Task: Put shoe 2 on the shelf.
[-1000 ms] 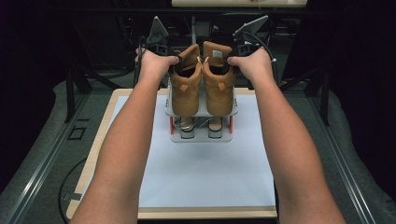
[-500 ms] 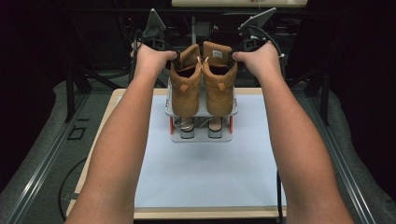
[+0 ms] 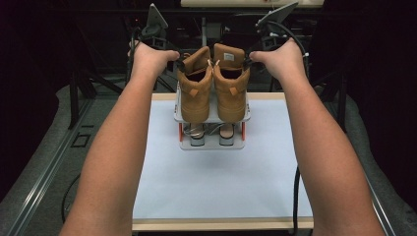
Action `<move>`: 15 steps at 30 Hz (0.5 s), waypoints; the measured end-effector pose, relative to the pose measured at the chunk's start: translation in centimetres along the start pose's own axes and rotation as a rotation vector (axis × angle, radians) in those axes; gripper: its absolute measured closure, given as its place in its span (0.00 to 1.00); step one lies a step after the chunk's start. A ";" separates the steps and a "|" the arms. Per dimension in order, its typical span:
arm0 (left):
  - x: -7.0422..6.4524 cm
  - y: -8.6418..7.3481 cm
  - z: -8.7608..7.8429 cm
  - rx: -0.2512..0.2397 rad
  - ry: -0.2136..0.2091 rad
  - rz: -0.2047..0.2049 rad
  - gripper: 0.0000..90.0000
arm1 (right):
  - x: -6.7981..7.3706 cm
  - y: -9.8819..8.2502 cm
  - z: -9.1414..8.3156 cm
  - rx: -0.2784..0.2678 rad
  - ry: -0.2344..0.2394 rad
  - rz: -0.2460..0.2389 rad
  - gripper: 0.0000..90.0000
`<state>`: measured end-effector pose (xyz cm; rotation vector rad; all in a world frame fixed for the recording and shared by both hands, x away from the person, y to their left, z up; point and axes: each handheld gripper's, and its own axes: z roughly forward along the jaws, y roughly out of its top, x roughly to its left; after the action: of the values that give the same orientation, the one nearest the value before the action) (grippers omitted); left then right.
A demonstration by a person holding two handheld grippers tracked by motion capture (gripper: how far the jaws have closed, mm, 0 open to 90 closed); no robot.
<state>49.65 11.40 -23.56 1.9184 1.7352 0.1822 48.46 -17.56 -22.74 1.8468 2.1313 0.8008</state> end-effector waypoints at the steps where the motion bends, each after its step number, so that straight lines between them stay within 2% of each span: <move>1: 0.1 -0.1 -0.2 0.003 -0.002 0.002 0.47 | -0.1 -0.1 -0.3 0.006 -0.006 -0.006 0.53; 6: 0.8 -0.4 -0.7 0.008 0.006 0.014 0.47 | -0.6 -0.5 -0.7 0.012 -0.025 -0.011 0.53; 9: 1.3 -0.7 -1.2 -0.004 0.002 0.013 0.47 | -1.5 -0.9 -0.9 0.013 -0.035 -0.010 0.53; 15: 2.0 -1.0 -1.2 -0.009 0.001 0.014 0.46 | -2.4 -1.8 -0.6 0.034 -0.052 -0.035 0.52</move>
<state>48.53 13.66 -23.57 1.9250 1.7190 0.1956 47.07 -20.11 -23.67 1.8206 2.1519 0.7053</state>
